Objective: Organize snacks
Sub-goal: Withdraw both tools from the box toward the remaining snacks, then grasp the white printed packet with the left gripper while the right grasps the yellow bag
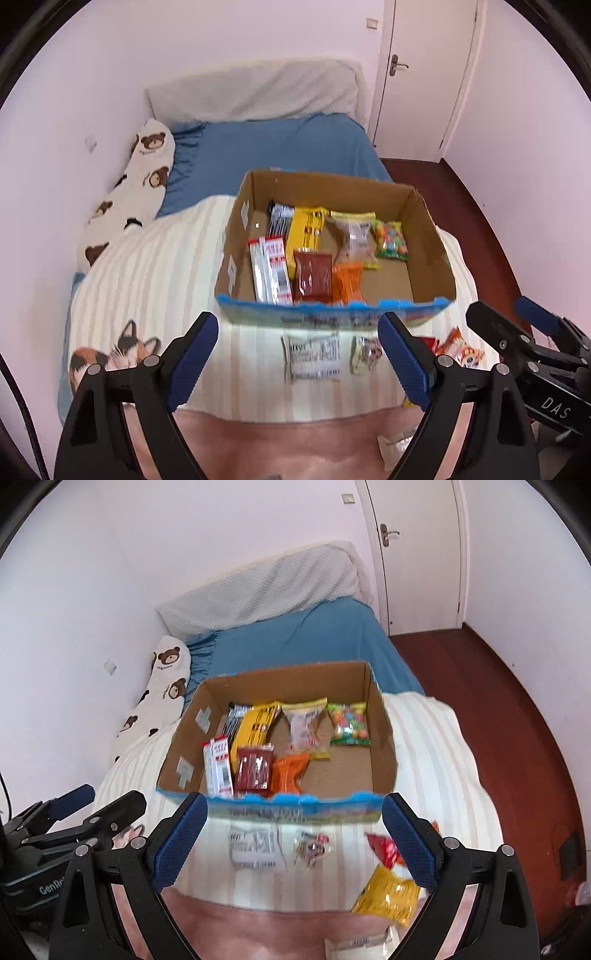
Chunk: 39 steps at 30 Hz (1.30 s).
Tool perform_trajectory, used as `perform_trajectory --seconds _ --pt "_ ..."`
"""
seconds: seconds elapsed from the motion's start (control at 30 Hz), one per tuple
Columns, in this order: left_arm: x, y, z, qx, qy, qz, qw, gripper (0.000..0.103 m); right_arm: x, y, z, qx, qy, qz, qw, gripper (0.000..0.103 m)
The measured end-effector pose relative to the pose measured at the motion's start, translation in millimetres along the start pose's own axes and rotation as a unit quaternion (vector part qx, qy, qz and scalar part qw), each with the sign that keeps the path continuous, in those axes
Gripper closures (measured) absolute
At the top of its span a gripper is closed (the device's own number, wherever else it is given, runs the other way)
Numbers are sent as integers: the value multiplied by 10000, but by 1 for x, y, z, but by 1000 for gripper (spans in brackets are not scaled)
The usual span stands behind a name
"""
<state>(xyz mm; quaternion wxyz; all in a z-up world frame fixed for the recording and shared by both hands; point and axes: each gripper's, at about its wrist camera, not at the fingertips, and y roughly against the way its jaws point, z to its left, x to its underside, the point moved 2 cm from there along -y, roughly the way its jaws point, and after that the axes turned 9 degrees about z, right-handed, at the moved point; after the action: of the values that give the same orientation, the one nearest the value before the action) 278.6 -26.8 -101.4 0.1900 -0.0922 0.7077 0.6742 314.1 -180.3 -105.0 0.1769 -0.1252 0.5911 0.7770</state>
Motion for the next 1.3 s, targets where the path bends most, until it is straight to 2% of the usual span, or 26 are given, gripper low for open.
perform_trajectory --seconds 0.13,0.23,0.3,0.33,0.43,0.53,0.6,0.7,0.77,0.8,0.9,0.97,1.07,1.13,1.2,1.23,1.3 --pt "21 -26 2 -144 2 341 9993 14 27 -13 -27 23 -299 347 9989 5" --pt "36 -54 3 -208 21 721 9972 14 54 -39 -68 -55 -820 804 9934 8" --pt "44 -70 2 -305 18 872 9957 14 67 -54 -90 -210 -1134 1014 9881 25" --pt "48 -77 1 -356 -28 896 9953 14 73 -62 -100 -223 -1259 1127 9854 25" --pt "54 -96 -10 -572 -386 884 9937 14 92 -89 -127 -203 -1528 1444 9774 25" --pt "53 -116 -27 -818 -1090 883 9867 14 102 -112 -142 -111 -1577 1675 9731 25" --pt "51 -132 -39 -998 -1714 921 9758 14 106 -129 -148 -85 -1555 1877 9698 25" --pt "51 -162 -59 -1248 -2748 1042 9477 14 110 -149 -151 -54 -1441 2100 9670 25" --pt "54 -180 -73 -1349 -3448 1204 9211 14 112 -159 -153 -28 -1367 2210 9656 25" --pt "59 -191 -81 -1421 -3841 1297 9030 14 112 -163 -154 -56 -1361 2254 9647 24" --pt "72 -211 -97 -1527 -4585 1436 8636 14 112 -170 -159 -261 -1454 2294 9620 24" --pt "80 -224 -105 -1606 -4938 1514 8411 14 110 -175 -164 -304 -1547 2323 9598 24" --pt "87 -239 -111 -1699 -5227 1681 8183 14 108 -179 -168 -327 -1538 2368 9588 24" --pt "88 -246 -113 -1673 -5299 1740 8130 14 107 -184 -169 -317 -1479 2421 9584 24" --pt "87 -251 -113 -1591 -5279 1765 8154 15 105 -188 -168 -303 -1437 2454 9582 24" --pt "86 -252 -113 -1511 -5222 1751 8209 22 104 -190 -168 -325 -1435 2474 9577 24" --pt "78 -250 -110 -1330 -5007 1816 8358 27 103 -196 -169 -371 -1474 2489 9565 24"
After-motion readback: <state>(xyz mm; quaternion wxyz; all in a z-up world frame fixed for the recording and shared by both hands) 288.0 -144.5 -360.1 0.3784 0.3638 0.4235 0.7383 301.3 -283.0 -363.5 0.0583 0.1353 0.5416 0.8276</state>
